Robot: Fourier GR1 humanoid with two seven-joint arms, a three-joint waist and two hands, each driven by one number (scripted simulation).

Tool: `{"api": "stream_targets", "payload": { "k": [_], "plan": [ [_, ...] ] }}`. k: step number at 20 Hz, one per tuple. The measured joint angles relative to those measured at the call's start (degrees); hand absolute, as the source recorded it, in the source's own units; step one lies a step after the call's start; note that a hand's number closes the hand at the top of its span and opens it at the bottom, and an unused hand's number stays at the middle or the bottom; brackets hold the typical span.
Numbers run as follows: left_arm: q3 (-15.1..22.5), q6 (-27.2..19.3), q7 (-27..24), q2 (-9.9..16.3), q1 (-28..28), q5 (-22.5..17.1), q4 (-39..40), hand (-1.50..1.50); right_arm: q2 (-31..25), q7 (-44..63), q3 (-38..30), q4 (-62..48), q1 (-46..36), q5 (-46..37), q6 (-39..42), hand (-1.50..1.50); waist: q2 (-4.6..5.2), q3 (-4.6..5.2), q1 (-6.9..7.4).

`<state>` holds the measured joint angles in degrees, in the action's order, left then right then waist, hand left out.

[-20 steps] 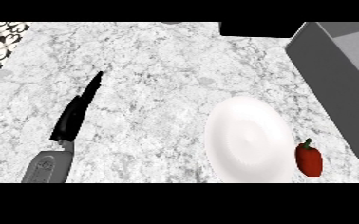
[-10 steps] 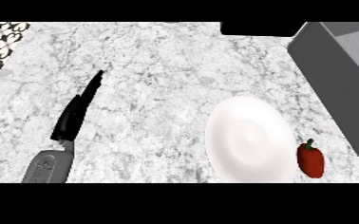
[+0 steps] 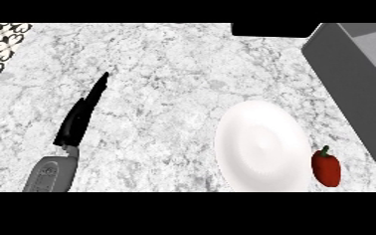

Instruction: Pick the eggplant from the plate and place it in the cardboard box

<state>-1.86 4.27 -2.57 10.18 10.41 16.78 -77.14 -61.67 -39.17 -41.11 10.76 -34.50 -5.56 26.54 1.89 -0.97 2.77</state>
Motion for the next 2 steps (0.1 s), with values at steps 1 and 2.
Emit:
{"api": "stream_targets", "payload": {
  "k": [1,2],
  "plan": [
    [0.03,0.17,-0.04,0.11,-0.04,-0.01,0.0,0.0,-0.14,-0.13,-0.03,0.12,0.33,0.01,-0.08,-1.5,0.02,-0.02,0.05],
    [-0.05,0.32,0.16,0.15,0.03,-0.15,-0.01,0.0,-0.29,-0.24,-0.01,0.23,0.73,0.01,0.01,-1.5,0.03,-0.04,0.03]
  ]
}}
